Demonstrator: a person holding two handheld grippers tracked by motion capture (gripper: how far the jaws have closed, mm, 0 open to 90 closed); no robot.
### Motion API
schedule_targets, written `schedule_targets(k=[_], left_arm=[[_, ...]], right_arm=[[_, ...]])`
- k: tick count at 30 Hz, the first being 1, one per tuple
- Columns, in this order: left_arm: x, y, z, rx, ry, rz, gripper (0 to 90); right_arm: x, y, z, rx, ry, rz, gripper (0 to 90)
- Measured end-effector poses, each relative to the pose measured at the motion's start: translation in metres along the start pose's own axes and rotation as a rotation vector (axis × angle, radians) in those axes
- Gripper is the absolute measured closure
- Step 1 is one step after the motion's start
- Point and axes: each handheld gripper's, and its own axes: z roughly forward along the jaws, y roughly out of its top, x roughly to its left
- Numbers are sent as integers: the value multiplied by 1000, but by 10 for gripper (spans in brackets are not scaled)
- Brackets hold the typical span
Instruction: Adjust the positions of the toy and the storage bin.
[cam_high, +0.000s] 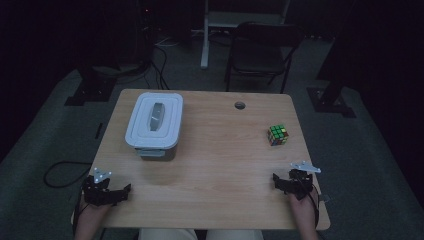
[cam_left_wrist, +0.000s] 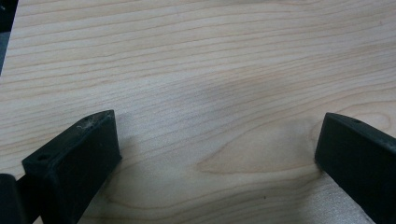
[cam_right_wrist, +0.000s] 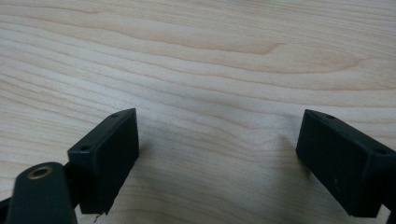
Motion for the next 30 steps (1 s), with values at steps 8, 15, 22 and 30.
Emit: schedule_targets(k=[8,15,22,30], left_arm=[[0,1,1,0,-19,21,6],[1,4,3,1,-14,24,6],[4,10,9,-6,-8,31,6],[10,20,16,-5,4,44,6]], right_arm=[[2,0,0,0,-15,16,129],[12,3,3,0,-18,16,129],[25,11,9,6,39,-9,129],[45,28,15,-16,75,-43,129]])
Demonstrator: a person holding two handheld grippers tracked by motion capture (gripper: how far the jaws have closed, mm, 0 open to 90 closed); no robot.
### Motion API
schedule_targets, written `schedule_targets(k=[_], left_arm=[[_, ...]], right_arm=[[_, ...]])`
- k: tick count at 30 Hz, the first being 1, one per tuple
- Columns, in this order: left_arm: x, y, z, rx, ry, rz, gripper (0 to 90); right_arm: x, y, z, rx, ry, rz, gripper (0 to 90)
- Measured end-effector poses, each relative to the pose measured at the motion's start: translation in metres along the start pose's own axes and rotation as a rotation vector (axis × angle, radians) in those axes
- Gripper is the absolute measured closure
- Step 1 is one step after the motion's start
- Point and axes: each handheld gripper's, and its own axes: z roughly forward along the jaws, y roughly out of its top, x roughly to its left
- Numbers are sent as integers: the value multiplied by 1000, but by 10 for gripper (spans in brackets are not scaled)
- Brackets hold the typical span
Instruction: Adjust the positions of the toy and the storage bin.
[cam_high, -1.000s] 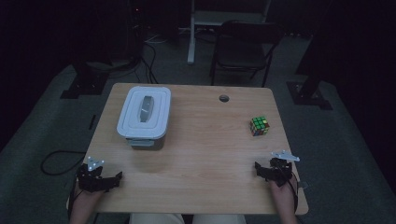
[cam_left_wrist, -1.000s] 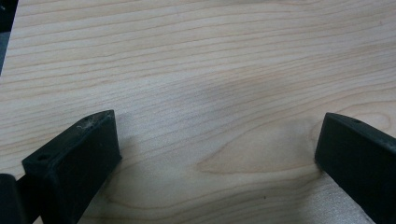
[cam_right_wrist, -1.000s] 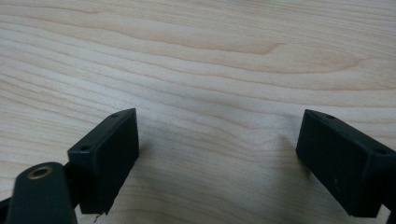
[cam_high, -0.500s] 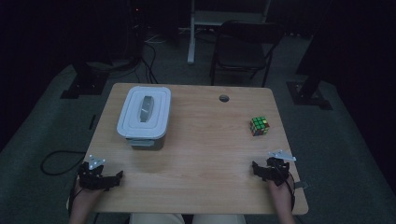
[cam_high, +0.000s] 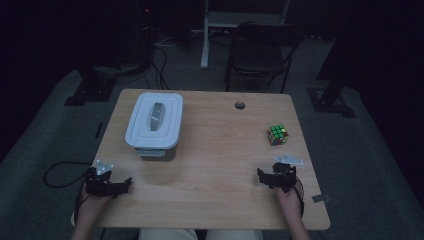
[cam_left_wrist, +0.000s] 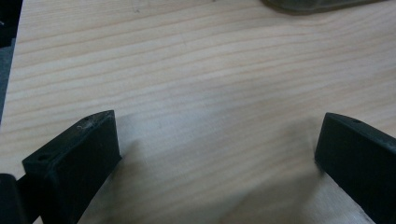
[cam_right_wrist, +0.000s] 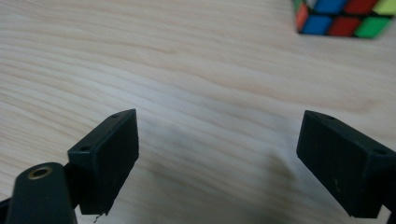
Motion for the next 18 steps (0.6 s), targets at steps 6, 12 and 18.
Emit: schedule_targets(k=[6,12,18], left_arm=[[3,12,2,-2,0,7,6],[8,25,4,-20,-4,17,6],[19,36,15,-39,-15,0,6]], right_arm=[[17,14,13,2,36,-29,129],[36,27,32,6,85,-55,129],[57,41,52,24,111,-88,130]])
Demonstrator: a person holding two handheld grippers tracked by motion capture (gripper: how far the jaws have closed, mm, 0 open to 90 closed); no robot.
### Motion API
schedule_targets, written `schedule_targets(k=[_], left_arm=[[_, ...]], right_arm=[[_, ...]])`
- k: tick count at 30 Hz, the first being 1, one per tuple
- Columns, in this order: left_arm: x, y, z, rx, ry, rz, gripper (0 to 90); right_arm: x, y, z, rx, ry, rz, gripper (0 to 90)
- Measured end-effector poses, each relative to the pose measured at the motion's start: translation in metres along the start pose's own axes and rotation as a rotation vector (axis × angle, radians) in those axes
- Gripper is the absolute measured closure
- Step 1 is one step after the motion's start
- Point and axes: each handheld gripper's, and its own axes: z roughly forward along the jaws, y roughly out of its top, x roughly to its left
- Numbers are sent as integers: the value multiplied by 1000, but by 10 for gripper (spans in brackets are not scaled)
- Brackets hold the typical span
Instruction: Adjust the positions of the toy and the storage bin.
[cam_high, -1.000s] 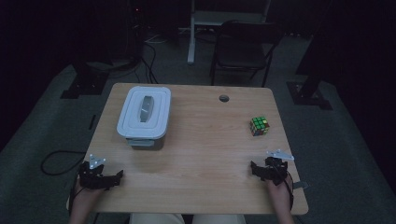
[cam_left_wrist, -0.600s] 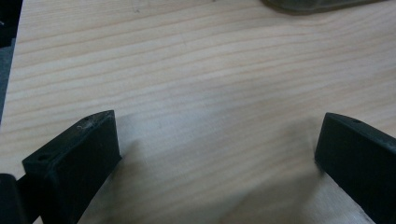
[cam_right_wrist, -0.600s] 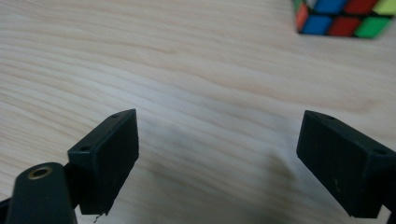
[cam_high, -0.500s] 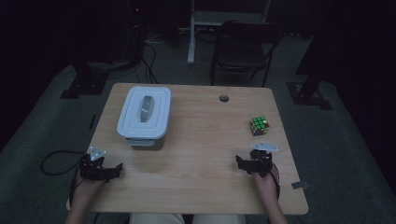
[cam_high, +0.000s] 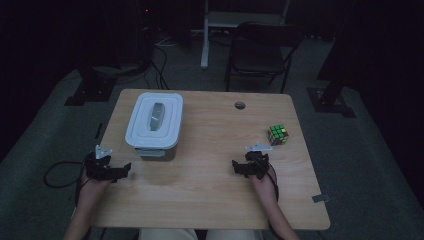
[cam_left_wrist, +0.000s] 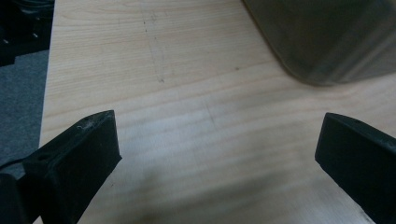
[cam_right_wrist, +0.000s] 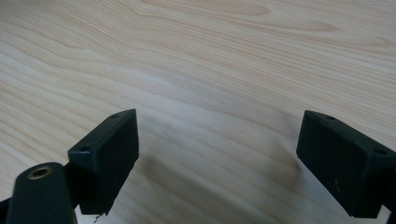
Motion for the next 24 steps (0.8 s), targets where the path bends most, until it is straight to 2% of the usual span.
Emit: schedule_targets(k=[6,11,17,19,20,21,24], left_arm=[[7,8,13,3,14,-3,6],[14,13,20,-3,12,-29,6],[20,23,26,-19,21,-28,6],[24,27,30,-22,28,-35,6],[25,28,32,-34,27,-52,6],[28,30,36,-49,6,-76,6],[30,33,40,-54,25,-69,6]], right_arm=[[9,11,11,-15,32,-5,130],[19,28,24,-30,74,-15,130],[29,46,39,-44,79,-45,130],[36,54,48,-54,98,-32,133],[38,56,50,-62,105,-28,134],[41,58,54,-61,116,-23,134],[46,63,60,-56,129,-25,135]])
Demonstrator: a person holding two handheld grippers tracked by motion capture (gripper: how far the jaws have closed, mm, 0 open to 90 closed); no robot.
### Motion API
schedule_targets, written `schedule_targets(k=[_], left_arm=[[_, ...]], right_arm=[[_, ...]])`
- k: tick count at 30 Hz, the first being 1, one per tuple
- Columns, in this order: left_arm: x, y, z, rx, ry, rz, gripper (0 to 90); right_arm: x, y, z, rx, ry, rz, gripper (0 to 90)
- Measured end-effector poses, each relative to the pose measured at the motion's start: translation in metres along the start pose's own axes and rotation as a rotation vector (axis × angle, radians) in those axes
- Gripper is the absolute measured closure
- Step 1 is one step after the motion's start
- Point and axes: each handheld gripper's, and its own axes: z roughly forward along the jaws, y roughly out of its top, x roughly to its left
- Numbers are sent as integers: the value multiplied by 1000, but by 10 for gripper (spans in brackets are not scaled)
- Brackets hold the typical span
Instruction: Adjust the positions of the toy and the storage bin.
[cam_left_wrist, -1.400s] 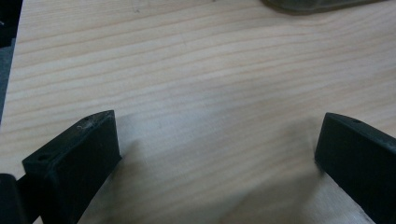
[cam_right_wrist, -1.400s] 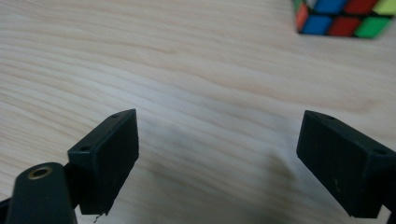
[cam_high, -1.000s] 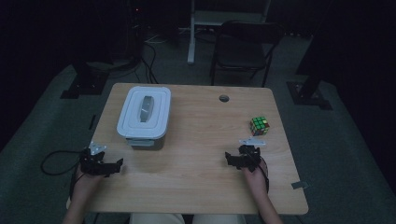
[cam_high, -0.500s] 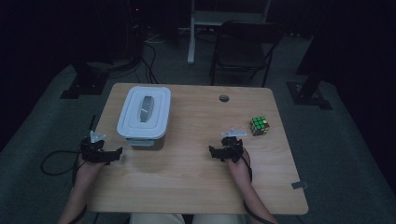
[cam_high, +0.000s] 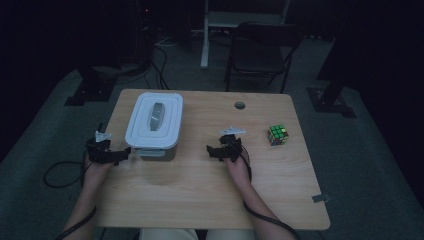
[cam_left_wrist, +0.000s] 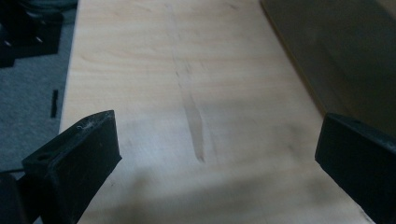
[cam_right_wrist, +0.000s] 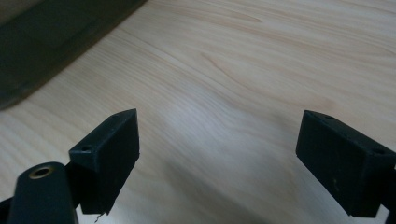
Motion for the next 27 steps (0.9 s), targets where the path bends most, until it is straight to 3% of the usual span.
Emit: schedule_targets(k=[4,11,14,19,27], left_arm=[[4,7,8,-3,7,0,6],[13,25,26,0,30,6,6],[12,33,30,-5,37,23,6],[10,46,32,-12,31,49,6],[0,53,33,-27,5,50,6]], right_arm=[[10,15,16,5,-18,-42,135],[22,37,38,-31,23,-31,142],[26,42,46,-48,40,-14,143],[34,53,61,-58,27,-10,142],[47,61,71,-46,63,-18,140]])
